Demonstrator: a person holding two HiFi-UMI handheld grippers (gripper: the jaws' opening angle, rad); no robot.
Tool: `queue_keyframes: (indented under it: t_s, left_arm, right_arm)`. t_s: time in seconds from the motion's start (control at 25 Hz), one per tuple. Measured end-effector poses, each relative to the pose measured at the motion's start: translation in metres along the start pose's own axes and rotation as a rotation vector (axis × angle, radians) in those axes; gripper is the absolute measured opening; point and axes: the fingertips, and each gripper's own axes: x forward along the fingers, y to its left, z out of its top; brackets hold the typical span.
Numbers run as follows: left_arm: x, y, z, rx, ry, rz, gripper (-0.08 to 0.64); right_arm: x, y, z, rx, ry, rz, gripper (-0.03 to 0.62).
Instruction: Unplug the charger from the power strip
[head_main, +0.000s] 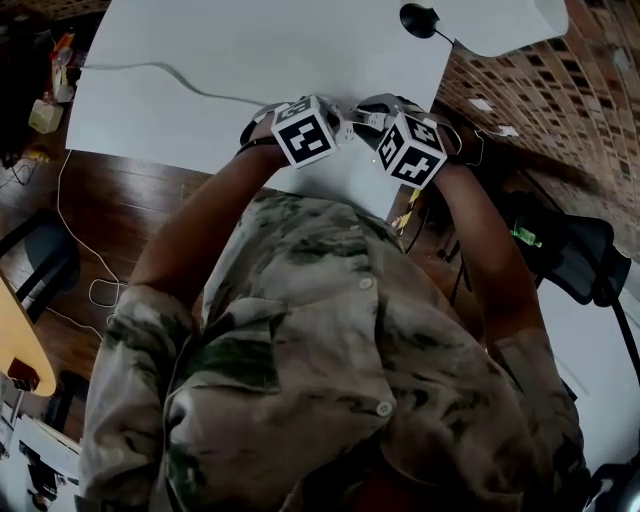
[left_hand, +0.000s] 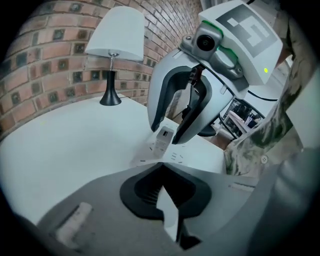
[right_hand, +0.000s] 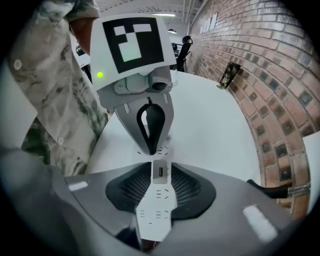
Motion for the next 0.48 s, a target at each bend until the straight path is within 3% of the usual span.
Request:
queue_keyframes:
  t_s: [0.24,0.48]
  left_arm:
    - [-0.004,0.011,0.002,-0.068,-0.032,-0.034,-0.004]
    - [-0.005,0.011,0.003,-0.081,-0.039,-0.052,-0.005]
  right_arm:
    - [0.012,0.001,-0.003,-0.033,0.058,0.084,0.120]
    - [0.020,0.004,-0.003,-0.029,0.106,0.115,0.106]
